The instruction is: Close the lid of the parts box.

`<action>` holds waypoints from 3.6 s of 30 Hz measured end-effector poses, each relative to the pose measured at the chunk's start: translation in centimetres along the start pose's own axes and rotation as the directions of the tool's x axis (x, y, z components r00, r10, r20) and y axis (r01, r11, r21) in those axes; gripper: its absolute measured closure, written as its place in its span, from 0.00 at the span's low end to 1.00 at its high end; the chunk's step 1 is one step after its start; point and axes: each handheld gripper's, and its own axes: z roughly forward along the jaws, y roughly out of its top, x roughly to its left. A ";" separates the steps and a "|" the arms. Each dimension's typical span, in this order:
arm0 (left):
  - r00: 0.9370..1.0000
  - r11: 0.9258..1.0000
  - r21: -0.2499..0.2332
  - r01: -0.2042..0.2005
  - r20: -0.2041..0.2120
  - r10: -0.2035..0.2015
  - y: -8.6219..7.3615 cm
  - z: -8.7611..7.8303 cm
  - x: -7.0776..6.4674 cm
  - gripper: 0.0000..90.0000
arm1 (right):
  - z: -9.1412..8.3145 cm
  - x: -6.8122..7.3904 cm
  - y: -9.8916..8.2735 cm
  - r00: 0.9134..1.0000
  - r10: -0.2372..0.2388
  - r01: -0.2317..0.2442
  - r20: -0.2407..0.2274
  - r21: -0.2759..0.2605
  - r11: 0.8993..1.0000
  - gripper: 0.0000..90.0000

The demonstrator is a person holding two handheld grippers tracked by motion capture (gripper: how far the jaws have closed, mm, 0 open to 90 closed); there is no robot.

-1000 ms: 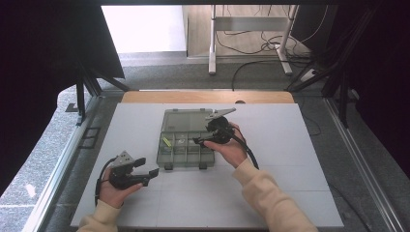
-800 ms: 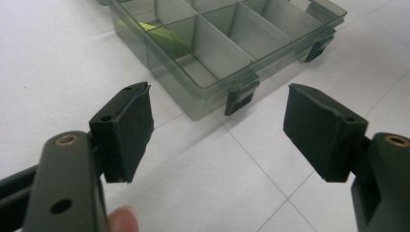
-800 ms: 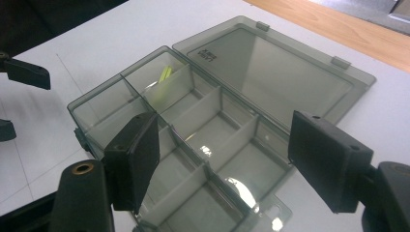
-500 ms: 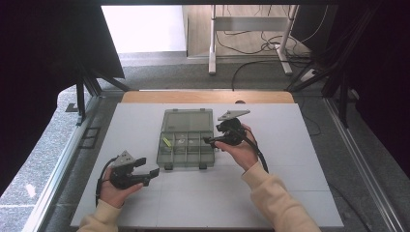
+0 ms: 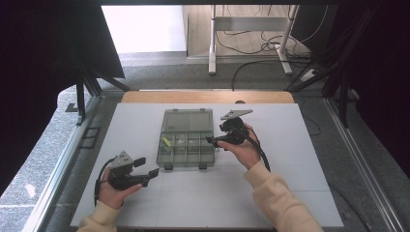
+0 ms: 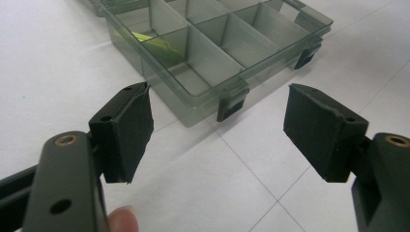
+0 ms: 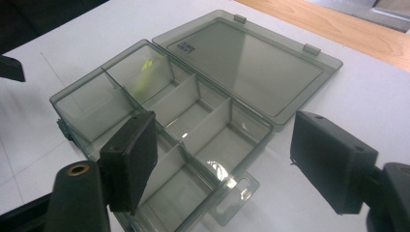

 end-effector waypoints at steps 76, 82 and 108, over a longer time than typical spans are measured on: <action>0.996 0.996 0.014 0.083 0.014 -0.084 10.3 5.2 3.9 0.26 | 3.0 -2.5 -0.1 0.993 0.117 -0.117 0.029 -0.019 0.993 0.28; 0.994 0.994 0.026 0.109 -0.002 -0.109 10.1 5.8 5.1 0.26 | 3.5 -2.5 0.4 0.993 0.113 -0.112 0.026 -0.014 0.994 0.28; 0.987 0.985 0.052 0.163 -0.021 -0.162 11.1 7.4 8.0 0.25 | 5.5 -2.6 1.9 0.992 0.124 -0.124 0.024 -0.002 0.992 0.28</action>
